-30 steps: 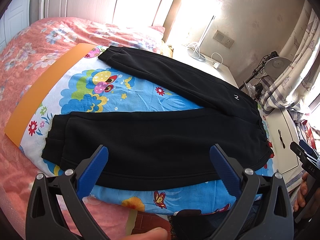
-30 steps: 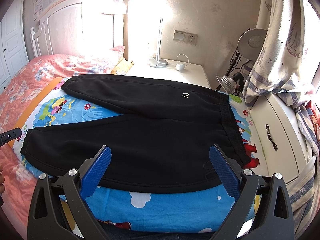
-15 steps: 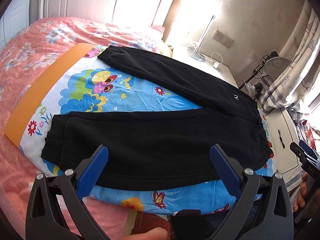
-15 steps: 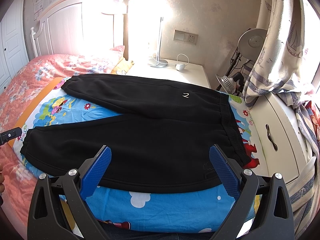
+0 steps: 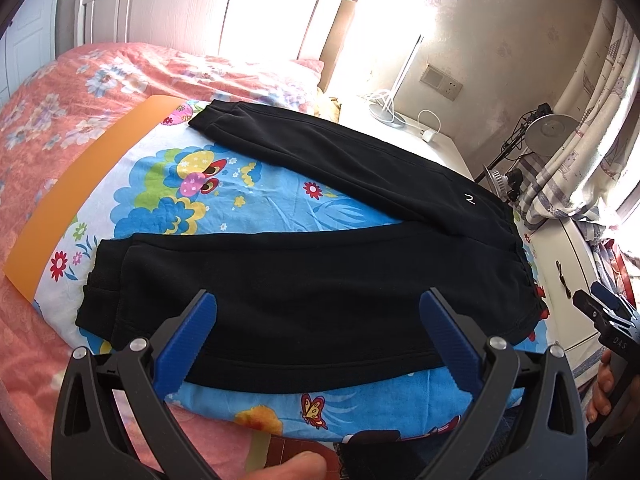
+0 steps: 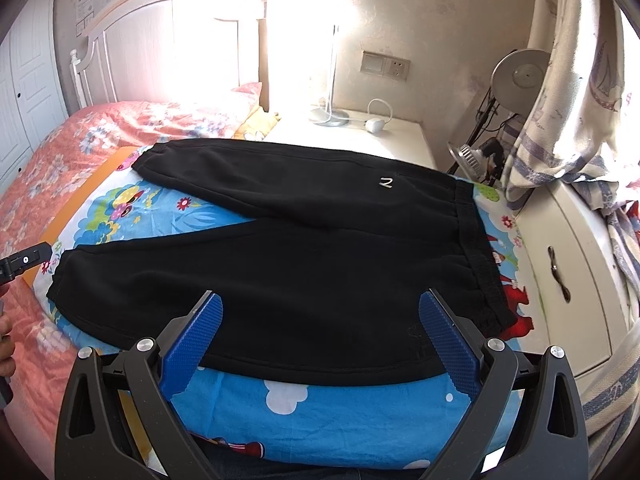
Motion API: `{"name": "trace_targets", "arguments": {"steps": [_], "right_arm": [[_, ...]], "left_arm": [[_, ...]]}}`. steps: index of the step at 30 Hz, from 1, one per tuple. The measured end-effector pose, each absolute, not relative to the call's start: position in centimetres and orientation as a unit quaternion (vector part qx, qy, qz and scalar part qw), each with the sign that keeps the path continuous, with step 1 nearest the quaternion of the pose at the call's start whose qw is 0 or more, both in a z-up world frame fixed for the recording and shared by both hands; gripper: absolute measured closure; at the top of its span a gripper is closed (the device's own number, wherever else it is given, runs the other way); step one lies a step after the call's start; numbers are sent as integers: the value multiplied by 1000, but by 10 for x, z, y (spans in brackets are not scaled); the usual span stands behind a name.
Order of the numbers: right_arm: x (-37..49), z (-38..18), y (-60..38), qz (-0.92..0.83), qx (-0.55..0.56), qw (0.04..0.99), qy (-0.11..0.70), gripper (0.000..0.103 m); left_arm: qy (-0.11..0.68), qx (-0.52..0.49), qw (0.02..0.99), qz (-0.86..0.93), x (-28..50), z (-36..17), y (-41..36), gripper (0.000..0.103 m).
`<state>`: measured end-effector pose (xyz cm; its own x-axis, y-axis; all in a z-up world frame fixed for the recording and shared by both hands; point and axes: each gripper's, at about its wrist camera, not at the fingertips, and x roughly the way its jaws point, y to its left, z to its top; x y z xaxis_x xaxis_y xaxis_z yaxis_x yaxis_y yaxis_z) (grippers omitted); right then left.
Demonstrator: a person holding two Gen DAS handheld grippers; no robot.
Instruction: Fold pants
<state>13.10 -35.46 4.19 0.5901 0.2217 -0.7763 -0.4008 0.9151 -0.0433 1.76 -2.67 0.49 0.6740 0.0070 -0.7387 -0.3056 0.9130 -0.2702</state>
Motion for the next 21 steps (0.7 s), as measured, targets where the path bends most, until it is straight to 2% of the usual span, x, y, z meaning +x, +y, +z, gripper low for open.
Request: {"name": "trace_targets", "arguments": {"steps": [3,6,11,15,21], "right_arm": [[162,10,-373,178,-83,860,472,7],[208,-19,-407,165,-59,846,504,7],[322,-53,-468,127,-64,852,503,7],[427,-66,-492,140,-94,845,508,7],[551,-82,-473,173,-156,817,527,8]], "left_arm": [[389,-157,906,63,36,-19,-64,2],[426,-125,896,27,64,-57,-103,2],[454,-125,882,-15,109,-103,-153,2],[456,-115,882,-34,133,-113,-178,2],[462,-110,880,-20,152,-107,-179,2]]}}
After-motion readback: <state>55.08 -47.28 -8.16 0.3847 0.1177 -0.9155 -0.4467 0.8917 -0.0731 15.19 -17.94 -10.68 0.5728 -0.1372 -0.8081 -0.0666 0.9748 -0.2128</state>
